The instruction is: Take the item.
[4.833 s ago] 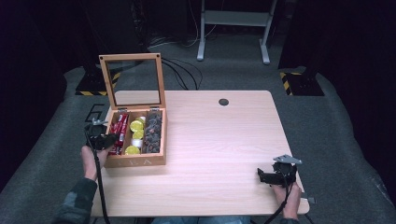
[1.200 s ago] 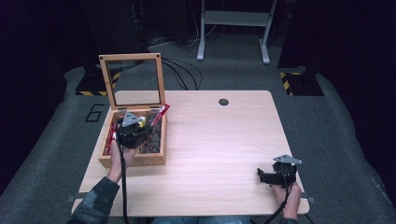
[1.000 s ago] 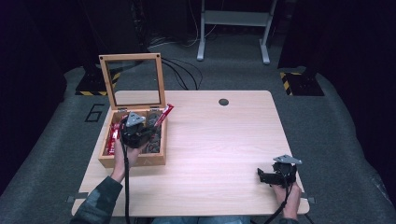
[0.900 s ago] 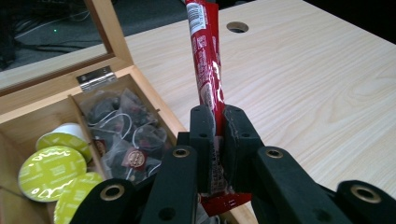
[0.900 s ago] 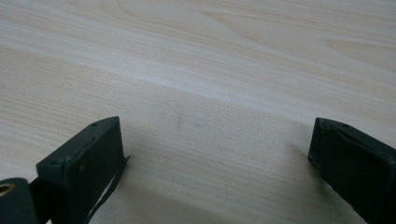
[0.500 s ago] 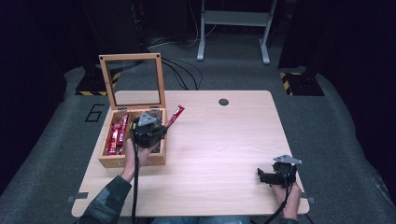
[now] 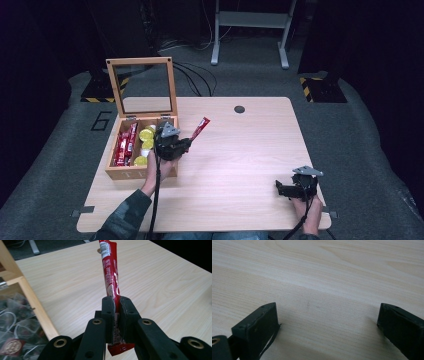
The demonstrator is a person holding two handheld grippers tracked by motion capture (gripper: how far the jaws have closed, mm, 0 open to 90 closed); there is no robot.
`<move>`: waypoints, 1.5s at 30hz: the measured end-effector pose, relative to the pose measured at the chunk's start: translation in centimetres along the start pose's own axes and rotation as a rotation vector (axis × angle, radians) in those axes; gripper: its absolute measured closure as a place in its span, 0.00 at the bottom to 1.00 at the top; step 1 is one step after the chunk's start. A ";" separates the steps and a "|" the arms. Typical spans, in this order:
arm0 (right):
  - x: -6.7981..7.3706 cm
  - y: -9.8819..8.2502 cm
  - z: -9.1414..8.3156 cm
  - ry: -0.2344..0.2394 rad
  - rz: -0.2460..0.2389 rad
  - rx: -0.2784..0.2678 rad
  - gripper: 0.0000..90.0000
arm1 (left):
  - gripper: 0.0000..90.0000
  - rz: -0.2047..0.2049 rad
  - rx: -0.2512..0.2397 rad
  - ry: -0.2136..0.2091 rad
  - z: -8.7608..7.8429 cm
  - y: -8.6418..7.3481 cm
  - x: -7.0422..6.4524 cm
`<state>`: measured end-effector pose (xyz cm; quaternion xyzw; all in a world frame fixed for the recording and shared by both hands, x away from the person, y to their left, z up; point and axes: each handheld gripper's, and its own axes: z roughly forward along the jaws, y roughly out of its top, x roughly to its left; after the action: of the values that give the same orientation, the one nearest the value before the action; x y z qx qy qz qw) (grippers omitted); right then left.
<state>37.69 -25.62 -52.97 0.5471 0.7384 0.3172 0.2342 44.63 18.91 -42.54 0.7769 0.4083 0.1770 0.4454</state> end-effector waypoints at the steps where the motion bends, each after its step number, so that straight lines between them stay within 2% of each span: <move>1: 0.0 0.0 0.0 0.000 0.000 0.000 0.03 | 0.92 -0.004 -0.002 -0.005 0.2 0.0 -0.2; 22: 0.0 0.0 0.0 -0.001 -0.001 -0.001 0.03 | 0.92 -0.031 0.009 -0.043 2.8 -0.9 -2.1; 30: 0.0 0.0 0.0 0.000 0.000 -0.001 0.03 | 0.92 -0.020 0.009 -0.052 3.9 -0.9 -3.7; 37: 0.0 0.0 0.0 0.000 -0.001 -0.002 0.03 | 0.92 -0.008 0.027 -0.049 5.4 -1.1 -4.5; 43: 0.0 0.0 0.0 -0.001 -0.001 -0.002 0.03 | 0.92 -0.029 0.042 -0.042 7.2 -1.7 -4.9; 45: 0.0 0.0 0.0 0.000 -0.002 -0.002 0.03 | 0.92 -0.022 0.047 -0.038 7.7 -1.7 -4.9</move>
<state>37.67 -25.62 -52.97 0.5463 0.7384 0.3178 0.2352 45.76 11.30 -47.65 0.7858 0.4127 0.1476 0.4364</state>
